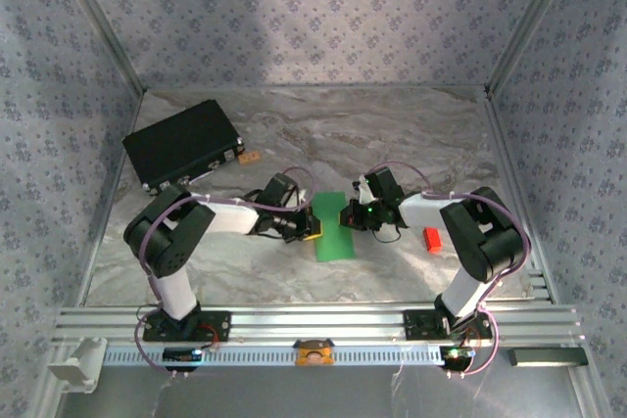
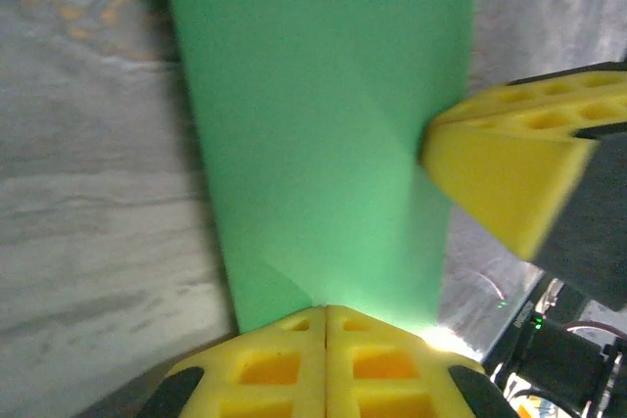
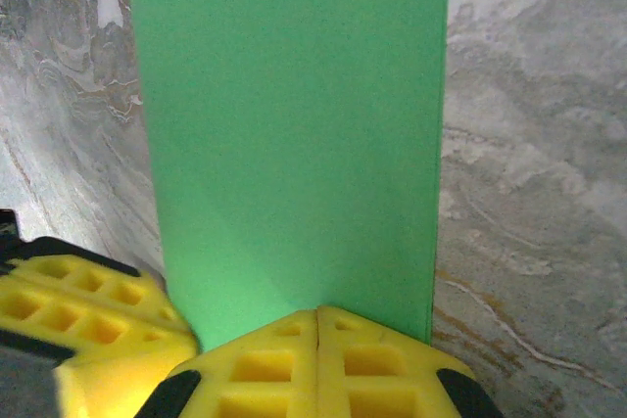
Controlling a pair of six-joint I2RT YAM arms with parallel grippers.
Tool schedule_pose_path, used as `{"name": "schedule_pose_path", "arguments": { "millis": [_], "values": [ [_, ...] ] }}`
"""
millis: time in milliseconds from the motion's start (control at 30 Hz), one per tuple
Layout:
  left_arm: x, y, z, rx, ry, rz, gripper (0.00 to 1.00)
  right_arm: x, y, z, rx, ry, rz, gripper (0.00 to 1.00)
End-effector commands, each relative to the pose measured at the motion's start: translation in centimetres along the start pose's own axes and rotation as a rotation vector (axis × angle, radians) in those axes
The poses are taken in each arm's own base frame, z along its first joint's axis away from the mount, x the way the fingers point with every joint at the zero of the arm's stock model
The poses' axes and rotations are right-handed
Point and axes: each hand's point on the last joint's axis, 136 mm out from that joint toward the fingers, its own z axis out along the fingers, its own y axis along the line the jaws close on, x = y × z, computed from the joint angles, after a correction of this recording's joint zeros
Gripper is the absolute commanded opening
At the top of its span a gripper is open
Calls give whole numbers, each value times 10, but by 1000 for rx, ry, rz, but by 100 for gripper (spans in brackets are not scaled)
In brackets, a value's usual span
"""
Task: Fold a paper plane with a square sheet of paper (pick it up from the middle)
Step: First fold the square sheet of paper in half at the center of the table.
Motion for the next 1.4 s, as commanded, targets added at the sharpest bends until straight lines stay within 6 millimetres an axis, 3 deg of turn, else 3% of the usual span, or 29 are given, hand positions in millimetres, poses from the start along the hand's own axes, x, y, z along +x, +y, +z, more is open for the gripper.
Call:
{"name": "schedule_pose_path", "arguments": {
  "millis": [0,100,300,400,567,900,1167,1367],
  "values": [
    [9,27,5,-56,29,-38,6,49,-61,3,221,129,129,0],
    [11,28,2,-51,26,-50,6,49,-61,1,223,128,129,0],
    [-9,-14,-14,28,-8,10,6,46,-57,-1,215,120,125,0],
    [-20,-21,-15,35,-19,19,6,45,-57,-2,215,117,124,0],
    [-31,-11,-7,27,-24,-16,6,46,-57,-1,215,118,123,0],
    [-24,24,6,-51,4,-76,6,46,-56,-2,216,119,121,0],
    [-50,-15,-12,29,-43,-31,6,46,-57,-1,216,121,124,0],
    [-69,-9,-5,17,-44,-34,6,45,-57,0,214,121,125,0]
  ]
}}
